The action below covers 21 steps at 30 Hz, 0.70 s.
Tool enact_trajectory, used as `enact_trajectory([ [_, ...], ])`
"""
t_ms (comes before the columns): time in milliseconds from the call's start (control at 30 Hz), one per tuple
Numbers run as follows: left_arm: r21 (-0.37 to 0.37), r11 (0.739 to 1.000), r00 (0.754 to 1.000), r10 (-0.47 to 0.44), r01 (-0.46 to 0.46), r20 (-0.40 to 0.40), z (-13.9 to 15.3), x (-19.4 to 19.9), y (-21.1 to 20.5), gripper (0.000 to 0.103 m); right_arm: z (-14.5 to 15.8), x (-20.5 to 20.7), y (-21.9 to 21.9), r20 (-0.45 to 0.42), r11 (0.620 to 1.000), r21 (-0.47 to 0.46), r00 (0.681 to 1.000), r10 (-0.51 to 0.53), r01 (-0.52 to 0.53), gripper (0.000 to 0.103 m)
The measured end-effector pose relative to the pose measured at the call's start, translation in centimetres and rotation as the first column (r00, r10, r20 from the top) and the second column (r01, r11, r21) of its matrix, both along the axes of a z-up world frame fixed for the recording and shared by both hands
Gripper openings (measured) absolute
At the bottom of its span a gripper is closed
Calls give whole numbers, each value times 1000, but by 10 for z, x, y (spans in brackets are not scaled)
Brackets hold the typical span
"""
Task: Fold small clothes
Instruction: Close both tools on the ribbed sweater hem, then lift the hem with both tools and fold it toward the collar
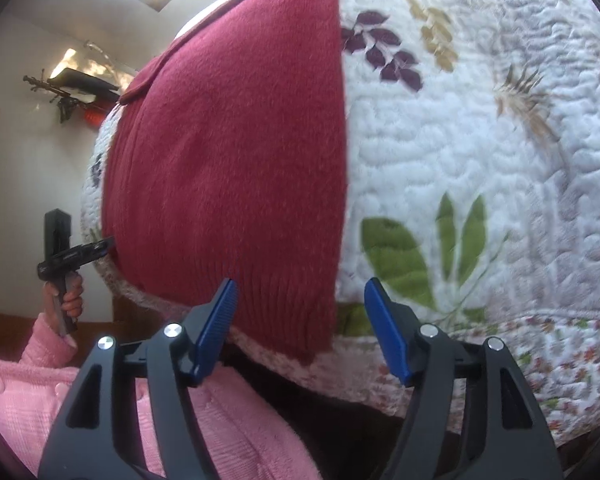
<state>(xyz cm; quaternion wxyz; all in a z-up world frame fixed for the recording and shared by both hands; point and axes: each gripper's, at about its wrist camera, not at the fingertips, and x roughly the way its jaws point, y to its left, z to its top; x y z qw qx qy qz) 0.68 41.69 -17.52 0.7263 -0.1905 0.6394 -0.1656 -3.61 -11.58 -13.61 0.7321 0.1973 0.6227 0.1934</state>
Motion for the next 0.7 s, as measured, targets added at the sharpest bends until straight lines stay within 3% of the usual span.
enact_trajectory([
  [67,-20,1000,1000,-7,8,2,2,8,-14,34,-9,-3,2,-33,999,46,999,1,0,69],
  [133,-28,1000,1000,-9,9,2,1,5,-10,29,-19,-6,3,-65,998,58,998,-3,7,70],
  [233,-27,1000,1000,0,-1,-16,-4,5,-12,31,-27,-9,1,-81,993,115,996,-21,30,70],
  [367,-40,999,999,-5,4,-40,-9,10,-17,44,-30,-8,-1,-100,985,166,995,-31,47,65],
  [467,-31,999,999,-33,32,-30,-6,15,-24,56,-31,-12,-2,-113,980,192,993,-24,45,56],
  [567,0,999,999,-36,36,-30,-3,16,-30,54,-34,-13,-2,-120,978,202,992,-33,57,39],
  [633,20,999,999,-29,30,-37,-2,16,-32,42,-36,-14,-2,-124,972,228,992,-35,63,15],
  [700,-4,1000,999,-4,4,-47,1,16,-27,32,-35,-14,-1,-119,958,278,992,-36,68,12],
])
